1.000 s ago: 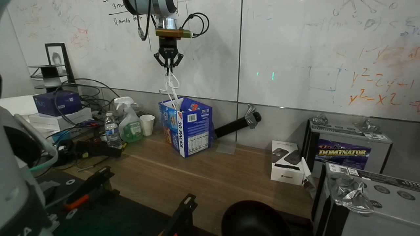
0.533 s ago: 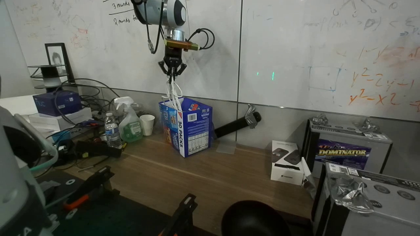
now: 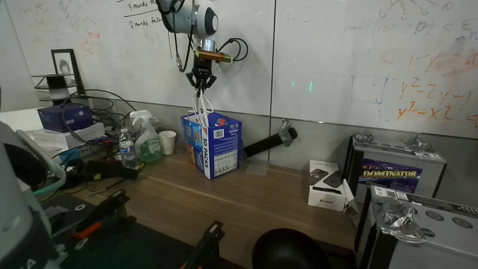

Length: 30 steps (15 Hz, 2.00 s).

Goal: Put the white ropes inside the blue box

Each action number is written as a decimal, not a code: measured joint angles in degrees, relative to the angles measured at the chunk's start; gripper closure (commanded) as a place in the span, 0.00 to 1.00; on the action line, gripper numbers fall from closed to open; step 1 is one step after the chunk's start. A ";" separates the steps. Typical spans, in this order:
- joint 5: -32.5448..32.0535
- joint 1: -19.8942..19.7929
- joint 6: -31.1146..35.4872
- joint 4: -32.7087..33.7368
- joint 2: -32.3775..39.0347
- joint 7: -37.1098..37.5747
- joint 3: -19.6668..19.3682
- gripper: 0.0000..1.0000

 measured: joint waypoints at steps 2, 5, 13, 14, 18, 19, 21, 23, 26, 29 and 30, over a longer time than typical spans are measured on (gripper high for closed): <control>0.00 -0.03 -1.12 2.35 1.48 -1.29 0.00 0.95; 0.00 -0.24 -2.97 5.58 3.81 -3.24 -0.02 0.95; 0.08 -0.88 -10.15 13.63 9.44 -5.32 -0.08 0.34; 0.10 -0.87 -11.02 14.38 9.86 -5.39 -0.08 0.27; 0.10 -0.85 -13.41 16.31 10.81 -4.83 -0.09 0.00; 0.09 -0.84 -13.88 16.70 10.76 -3.75 -0.23 0.00; -0.29 -0.80 -14.76 17.43 10.15 -1.15 -0.83 0.00; -0.93 -0.79 -15.30 17.62 8.33 2.54 -2.08 0.00; -2.30 -1.21 -16.56 17.17 3.56 8.48 -5.01 0.00; -4.09 -2.26 -18.14 14.60 -2.47 13.69 -8.34 0.00; -4.71 -2.73 -18.43 13.02 -4.67 15.47 -9.46 0.00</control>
